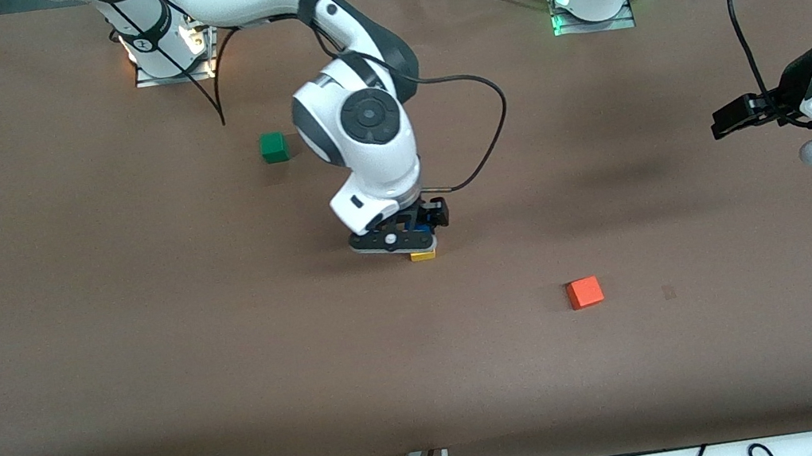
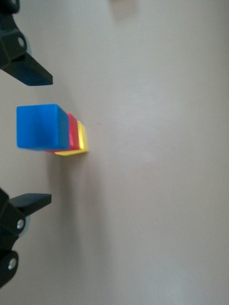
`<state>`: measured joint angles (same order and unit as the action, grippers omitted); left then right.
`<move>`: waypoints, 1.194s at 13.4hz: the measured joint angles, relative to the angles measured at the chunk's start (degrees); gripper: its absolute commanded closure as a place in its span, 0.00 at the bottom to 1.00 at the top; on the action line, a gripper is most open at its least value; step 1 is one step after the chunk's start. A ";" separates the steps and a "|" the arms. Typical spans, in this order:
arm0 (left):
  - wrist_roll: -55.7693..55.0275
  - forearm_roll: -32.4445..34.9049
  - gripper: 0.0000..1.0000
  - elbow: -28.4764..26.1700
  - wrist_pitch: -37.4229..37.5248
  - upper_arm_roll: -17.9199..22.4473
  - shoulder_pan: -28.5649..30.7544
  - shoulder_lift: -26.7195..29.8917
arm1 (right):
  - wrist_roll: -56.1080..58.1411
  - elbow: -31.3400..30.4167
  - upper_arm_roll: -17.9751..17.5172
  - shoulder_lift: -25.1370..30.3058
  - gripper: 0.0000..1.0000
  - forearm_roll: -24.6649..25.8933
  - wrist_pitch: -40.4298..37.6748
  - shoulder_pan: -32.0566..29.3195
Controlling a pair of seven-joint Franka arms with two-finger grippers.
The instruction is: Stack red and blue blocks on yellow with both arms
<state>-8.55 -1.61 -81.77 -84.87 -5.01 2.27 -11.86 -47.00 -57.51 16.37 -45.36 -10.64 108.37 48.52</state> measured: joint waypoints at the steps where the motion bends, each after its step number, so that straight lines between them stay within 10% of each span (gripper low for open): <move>1: 0.00 0.00 0.00 0.00 0.00 0.01 0.01 0.00 | 0.21 -0.01 0.41 2.62 0.00 -0.08 -2.95 -2.39; 8: 0.00 0.00 0.00 0.03 -0.05 0.01 0.06 0.01 | 22.74 -5.66 1.36 18.10 0.00 -6.45 -22.91 -25.54; 16: 0.00 0.00 0.00 0.04 -0.12 0.05 0.07 0.00 | 30.69 -32.50 3.12 37.79 0.00 2.84 -16.75 -25.61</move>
<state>-8.54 -1.61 -81.73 -85.00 -4.96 2.34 -11.86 -16.31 -90.02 19.49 -7.58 -7.80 91.62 22.91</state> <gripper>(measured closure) 0.000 0.000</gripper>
